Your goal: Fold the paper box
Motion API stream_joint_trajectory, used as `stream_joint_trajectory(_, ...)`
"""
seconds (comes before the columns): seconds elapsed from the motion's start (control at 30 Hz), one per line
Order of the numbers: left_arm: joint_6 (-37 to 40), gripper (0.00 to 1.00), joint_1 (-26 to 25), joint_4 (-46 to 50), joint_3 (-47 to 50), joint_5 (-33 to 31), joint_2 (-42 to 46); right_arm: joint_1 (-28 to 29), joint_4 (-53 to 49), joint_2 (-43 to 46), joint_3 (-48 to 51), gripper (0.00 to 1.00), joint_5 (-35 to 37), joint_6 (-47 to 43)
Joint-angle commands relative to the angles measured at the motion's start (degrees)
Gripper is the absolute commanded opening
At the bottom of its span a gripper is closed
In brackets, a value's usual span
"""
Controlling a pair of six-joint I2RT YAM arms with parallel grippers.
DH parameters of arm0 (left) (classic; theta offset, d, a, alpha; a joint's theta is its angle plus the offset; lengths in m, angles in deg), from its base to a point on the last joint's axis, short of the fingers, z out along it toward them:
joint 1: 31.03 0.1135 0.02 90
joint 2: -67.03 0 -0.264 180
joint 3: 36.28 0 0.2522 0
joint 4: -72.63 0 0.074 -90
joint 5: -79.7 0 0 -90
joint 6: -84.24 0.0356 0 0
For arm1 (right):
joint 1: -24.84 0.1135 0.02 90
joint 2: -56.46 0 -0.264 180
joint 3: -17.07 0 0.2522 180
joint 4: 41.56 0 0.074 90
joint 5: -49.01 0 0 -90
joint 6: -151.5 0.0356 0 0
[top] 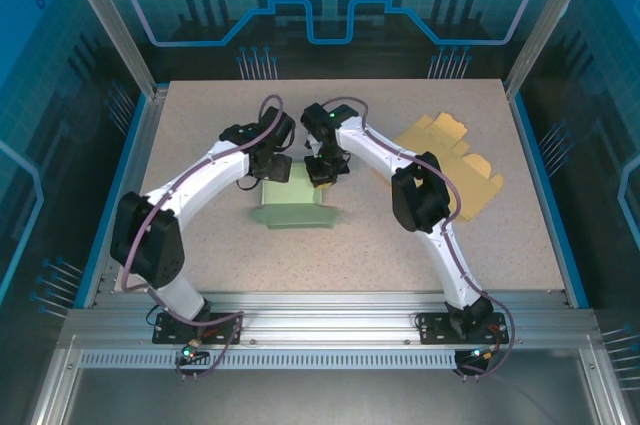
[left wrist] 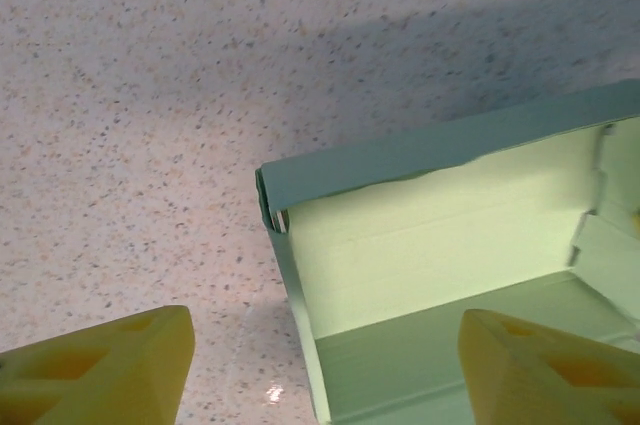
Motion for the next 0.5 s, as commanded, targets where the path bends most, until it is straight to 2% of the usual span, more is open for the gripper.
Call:
stream_joint_trajectory(0.0, -1.7, 0.73, 1.5, -3.6, 3.6, 6.4, 3.7, 0.4, -5.4, -4.3, -2.0, 0.00, 5.8, -2.7)
stream_joint_trajectory(0.17, -4.0, 0.75, 4.0, -9.3, 8.8, 8.4, 10.5, 0.7, -12.6, -7.0, -6.8, 0.00, 11.9, -5.2)
stream_joint_trajectory(0.47, -7.8, 0.75, 9.8, -18.1, 17.6, 11.2, 20.6, 2.7, -21.8, -14.4, -14.7, 0.00, 29.6, -6.3)
